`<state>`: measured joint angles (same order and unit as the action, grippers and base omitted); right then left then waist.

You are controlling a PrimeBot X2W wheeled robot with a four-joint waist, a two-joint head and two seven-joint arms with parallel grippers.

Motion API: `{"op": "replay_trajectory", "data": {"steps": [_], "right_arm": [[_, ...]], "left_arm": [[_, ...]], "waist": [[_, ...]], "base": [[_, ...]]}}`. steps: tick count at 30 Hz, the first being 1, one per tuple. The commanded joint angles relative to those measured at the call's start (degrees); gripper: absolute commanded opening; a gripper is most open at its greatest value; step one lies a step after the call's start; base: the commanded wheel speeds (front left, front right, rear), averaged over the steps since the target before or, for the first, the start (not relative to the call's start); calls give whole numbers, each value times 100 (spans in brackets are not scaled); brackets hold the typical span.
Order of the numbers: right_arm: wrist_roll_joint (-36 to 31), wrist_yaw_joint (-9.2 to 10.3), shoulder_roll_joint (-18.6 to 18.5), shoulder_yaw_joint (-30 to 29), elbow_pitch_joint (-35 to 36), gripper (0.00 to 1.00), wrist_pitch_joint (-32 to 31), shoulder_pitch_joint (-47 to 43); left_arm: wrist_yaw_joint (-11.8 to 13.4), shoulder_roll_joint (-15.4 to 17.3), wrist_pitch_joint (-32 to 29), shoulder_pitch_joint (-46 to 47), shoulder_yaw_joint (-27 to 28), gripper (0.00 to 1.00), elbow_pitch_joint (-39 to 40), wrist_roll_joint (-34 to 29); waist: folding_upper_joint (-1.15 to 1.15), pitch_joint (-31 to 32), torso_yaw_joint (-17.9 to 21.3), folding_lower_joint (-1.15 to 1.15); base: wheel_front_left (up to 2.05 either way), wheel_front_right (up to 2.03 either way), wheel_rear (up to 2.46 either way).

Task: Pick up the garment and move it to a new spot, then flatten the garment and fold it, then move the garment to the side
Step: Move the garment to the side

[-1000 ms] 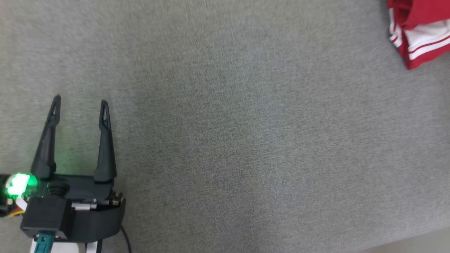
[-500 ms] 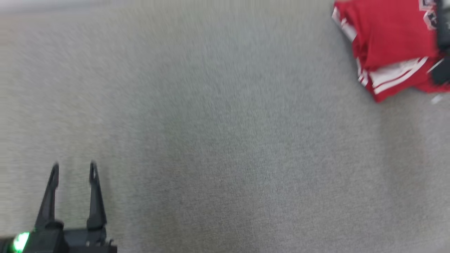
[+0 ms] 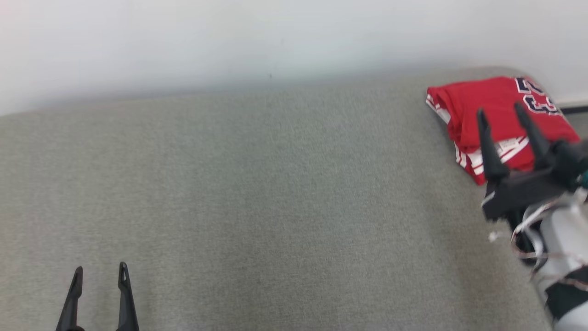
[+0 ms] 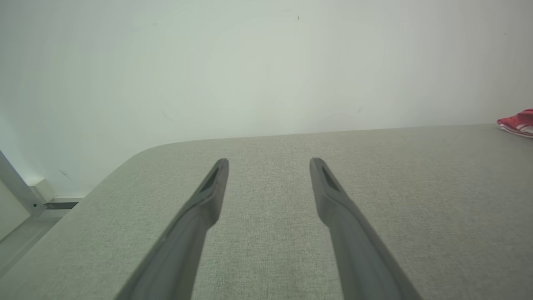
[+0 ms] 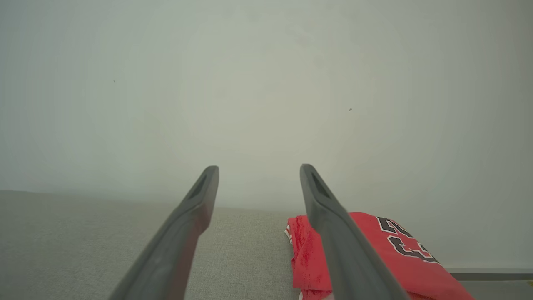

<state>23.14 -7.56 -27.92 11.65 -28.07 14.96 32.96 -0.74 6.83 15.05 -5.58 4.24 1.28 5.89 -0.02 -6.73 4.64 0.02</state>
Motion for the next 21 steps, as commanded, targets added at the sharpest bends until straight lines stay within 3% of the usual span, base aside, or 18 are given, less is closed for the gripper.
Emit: {"op": "replay_trajectory", "data": {"steps": [1,21], "right_arm": [[-81,18,164,-105,112,100,19,-327],[-415,18,1462,-1141,1202,100,24,-2733]], "left_arm": [[-36,-28,16,-107,24,100,-58,3],[-225,-175,16,-85,16,100,-361,-131]], "waist": [[2,391,-210,-2],[2,769,-469,-2]], "base": [[0,0,0],[0,0,0]]}}
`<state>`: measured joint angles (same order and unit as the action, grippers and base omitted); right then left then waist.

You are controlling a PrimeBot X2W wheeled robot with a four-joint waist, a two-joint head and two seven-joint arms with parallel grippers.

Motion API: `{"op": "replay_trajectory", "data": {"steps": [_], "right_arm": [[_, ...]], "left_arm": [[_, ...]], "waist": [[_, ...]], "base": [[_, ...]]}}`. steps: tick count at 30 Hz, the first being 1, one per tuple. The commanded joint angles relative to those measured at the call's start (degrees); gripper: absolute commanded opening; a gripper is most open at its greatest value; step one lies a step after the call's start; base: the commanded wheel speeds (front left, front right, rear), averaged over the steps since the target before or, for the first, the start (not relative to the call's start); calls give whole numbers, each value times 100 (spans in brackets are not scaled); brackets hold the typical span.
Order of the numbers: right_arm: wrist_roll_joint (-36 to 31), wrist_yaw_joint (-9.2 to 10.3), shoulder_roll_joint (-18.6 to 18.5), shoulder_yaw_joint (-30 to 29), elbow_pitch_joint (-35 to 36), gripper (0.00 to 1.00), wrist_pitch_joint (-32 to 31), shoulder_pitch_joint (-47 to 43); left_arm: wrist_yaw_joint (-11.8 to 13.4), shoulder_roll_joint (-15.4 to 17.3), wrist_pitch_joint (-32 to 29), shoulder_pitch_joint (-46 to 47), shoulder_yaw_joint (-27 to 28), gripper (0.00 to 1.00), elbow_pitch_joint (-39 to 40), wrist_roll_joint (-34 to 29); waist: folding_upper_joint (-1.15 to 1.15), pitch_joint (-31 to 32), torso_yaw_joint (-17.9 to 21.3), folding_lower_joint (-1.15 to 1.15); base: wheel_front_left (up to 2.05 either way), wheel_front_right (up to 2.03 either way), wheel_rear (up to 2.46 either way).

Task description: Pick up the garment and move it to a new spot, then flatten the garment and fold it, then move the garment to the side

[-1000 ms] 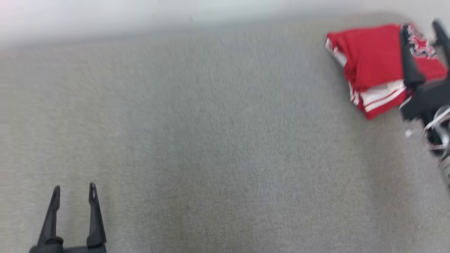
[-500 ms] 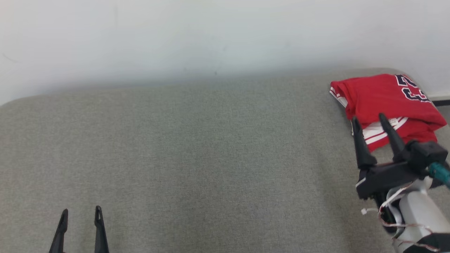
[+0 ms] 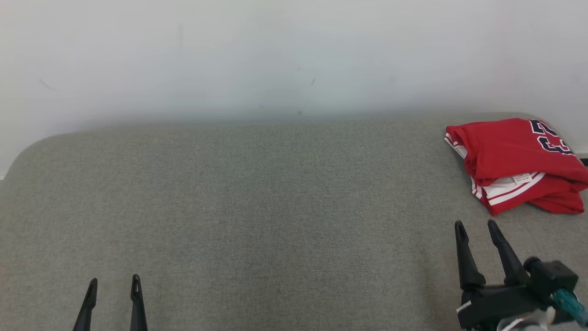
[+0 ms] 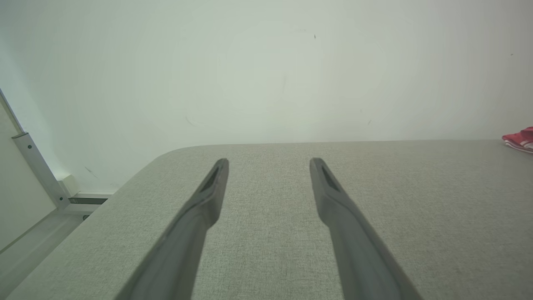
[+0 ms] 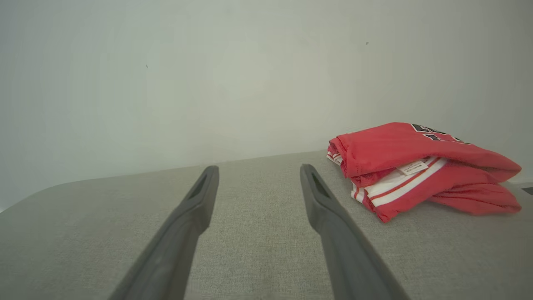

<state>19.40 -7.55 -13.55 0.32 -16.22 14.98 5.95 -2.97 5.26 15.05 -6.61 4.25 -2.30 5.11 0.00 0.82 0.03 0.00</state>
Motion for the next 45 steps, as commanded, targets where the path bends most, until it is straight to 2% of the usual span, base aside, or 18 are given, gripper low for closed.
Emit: {"op": "replay_trajectory", "data": {"steps": [1,16,38,39,42,45], "right_arm": [[-63,17,77,-47,86,100,23,-137],[-430,17,610,-243,663,100,23,-1108],[-397,17,705,-169,692,100,23,-1309],[-420,-1,681,-182,679,0,-2,-1245],[-421,-1,697,-175,512,0,-32,-1291],[-96,-1,712,-200,495,0,-124,-1229]], "left_arm": [[-5,-27,16,10,18,100,-2,-51],[-123,-58,16,-17,14,100,-167,-77],[-174,-96,15,-75,72,100,-261,-65],[-164,-84,-3,-15,54,0,-294,-43],[-160,-103,-14,-45,38,0,-477,-41],[-172,-109,-154,69,108,0,-568,303]], "waist": [[0,26,-12,0],[0,123,-9,0],[0,191,-55,0],[0,190,-53,0],[0,191,-53,0],[0,184,-52,0]], "base": [[0,0,0],[0,0,0],[0,0,0],[0,0,0],[0,0,0],[0,0,0]]}}
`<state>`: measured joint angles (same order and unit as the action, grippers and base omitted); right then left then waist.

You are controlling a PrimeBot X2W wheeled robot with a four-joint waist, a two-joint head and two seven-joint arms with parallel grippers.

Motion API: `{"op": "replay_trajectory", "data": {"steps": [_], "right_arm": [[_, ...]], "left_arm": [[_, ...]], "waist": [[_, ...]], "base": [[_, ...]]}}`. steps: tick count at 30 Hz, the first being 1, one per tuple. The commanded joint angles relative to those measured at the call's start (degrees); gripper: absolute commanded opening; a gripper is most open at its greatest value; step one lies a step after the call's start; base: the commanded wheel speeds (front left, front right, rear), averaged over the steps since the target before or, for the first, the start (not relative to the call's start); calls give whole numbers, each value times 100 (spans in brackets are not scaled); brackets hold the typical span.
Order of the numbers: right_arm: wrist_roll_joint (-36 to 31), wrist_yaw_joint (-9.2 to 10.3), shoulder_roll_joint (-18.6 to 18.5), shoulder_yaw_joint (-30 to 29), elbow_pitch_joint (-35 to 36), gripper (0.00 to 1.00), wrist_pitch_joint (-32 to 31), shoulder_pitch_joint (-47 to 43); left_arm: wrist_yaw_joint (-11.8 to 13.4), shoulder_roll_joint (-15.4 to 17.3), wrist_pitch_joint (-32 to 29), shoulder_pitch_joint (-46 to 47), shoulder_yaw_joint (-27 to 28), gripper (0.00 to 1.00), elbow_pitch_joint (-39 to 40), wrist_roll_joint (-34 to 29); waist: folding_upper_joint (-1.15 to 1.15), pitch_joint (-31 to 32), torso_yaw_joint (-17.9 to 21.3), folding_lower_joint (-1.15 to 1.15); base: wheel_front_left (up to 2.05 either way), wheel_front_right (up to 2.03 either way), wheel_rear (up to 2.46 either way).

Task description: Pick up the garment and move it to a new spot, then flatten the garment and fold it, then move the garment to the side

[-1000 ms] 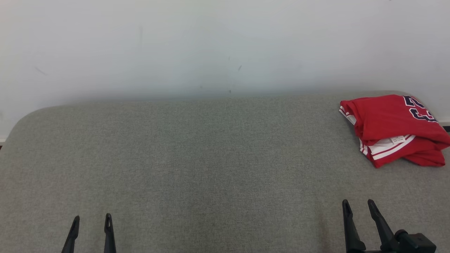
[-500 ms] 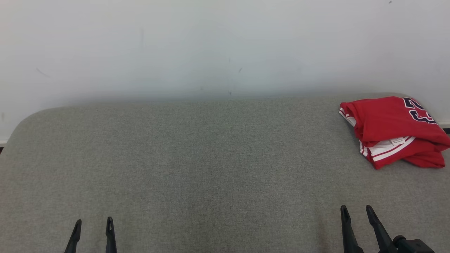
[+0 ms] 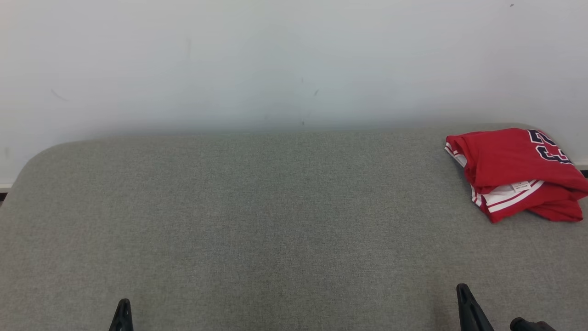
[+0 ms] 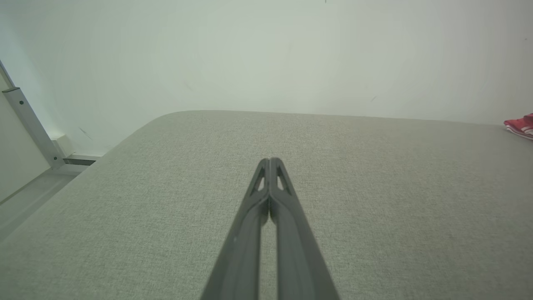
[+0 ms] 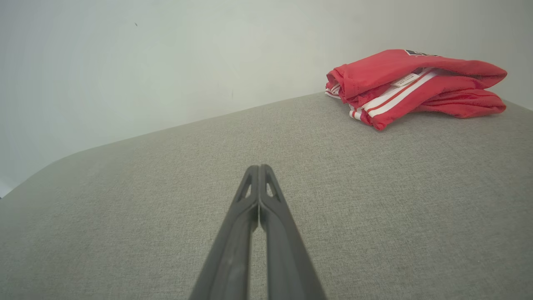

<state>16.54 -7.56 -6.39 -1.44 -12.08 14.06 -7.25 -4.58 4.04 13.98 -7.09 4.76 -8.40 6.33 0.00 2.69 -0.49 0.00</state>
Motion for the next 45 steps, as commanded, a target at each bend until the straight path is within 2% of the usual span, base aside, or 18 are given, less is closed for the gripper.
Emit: {"op": "replay_trajectory", "data": {"steps": [1,21,45], "right_arm": [[297,0,1,-32,77,0,-63,110],[2194,3,92,-158,18,0,-581,442],[3972,5,179,-278,-46,0,-1069,754]], "left_arm": [[-16,11,-84,141,65,0,27,303],[-91,-21,-561,426,54,0,-78,2482],[-157,-52,-1051,740,96,0,-234,4500]], "waist": [[0,-5,1,0],[0,-52,9,0],[0,-108,18,0]], "base": [[0,0,0],[0,0,0],[0,0,0]]}}
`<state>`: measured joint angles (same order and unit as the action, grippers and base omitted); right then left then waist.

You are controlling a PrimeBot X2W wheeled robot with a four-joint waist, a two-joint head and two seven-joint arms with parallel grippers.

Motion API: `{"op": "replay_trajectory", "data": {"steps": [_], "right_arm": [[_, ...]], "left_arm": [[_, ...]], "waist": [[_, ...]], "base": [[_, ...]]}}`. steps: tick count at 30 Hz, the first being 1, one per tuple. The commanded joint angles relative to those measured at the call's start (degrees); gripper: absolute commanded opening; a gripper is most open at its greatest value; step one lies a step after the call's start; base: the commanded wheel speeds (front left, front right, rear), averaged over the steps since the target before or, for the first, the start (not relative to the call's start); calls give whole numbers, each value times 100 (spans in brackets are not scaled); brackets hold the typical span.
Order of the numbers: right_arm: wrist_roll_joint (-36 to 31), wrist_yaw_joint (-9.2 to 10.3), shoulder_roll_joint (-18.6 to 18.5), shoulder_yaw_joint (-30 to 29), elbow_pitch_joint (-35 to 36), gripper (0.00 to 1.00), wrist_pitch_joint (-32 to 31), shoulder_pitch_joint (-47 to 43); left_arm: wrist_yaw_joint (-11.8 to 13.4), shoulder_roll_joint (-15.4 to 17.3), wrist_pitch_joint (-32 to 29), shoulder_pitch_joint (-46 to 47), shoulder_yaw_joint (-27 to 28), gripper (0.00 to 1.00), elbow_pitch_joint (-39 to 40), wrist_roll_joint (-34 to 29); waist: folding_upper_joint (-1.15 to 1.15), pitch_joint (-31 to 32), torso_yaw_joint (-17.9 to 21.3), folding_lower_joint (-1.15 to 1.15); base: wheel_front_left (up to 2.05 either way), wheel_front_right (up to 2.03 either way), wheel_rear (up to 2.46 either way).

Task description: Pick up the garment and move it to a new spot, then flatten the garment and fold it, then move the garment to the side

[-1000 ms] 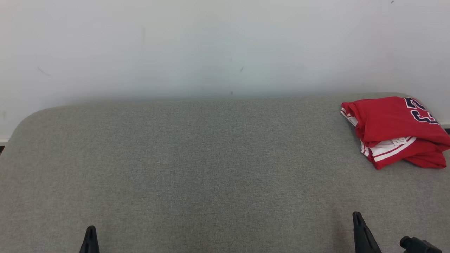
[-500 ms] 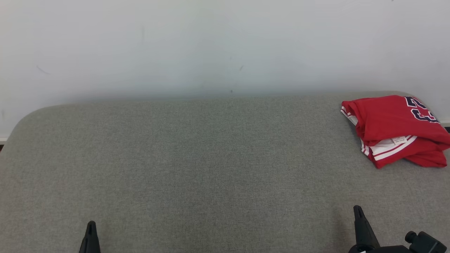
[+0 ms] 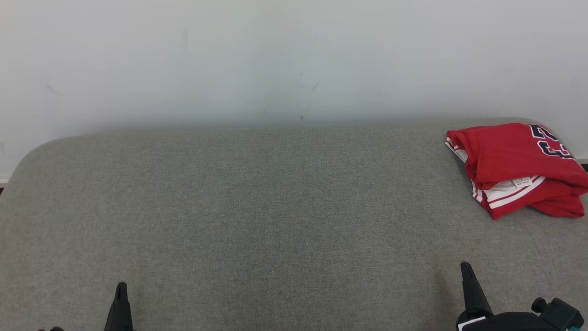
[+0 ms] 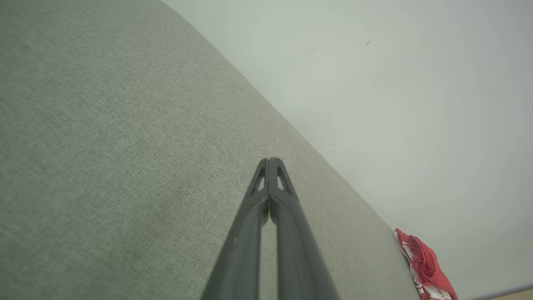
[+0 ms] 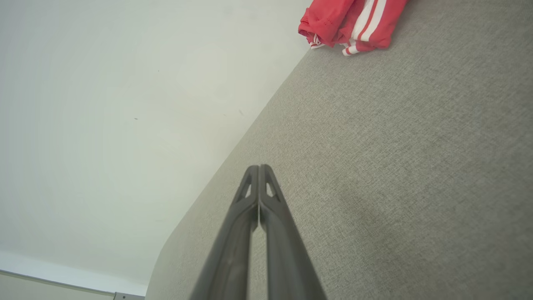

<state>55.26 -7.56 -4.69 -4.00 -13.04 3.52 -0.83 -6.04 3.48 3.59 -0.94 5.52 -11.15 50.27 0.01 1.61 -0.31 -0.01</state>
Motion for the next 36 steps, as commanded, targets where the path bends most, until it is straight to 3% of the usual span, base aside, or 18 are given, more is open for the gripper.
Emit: {"op": "replay_trajectory", "data": {"steps": [1,36], "right_arm": [[168,5,13,-26,47,0,-37,125],[2042,9,108,-154,-27,0,-561,451]], "left_arm": [[-14,4,-29,136,22,0,36,185],[-95,-30,-564,471,71,0,-139,2331]], "waist": [[-1,-2,0,1],[-1,-81,14,1]], "base": [[0,0,0],[0,0,0]]}}
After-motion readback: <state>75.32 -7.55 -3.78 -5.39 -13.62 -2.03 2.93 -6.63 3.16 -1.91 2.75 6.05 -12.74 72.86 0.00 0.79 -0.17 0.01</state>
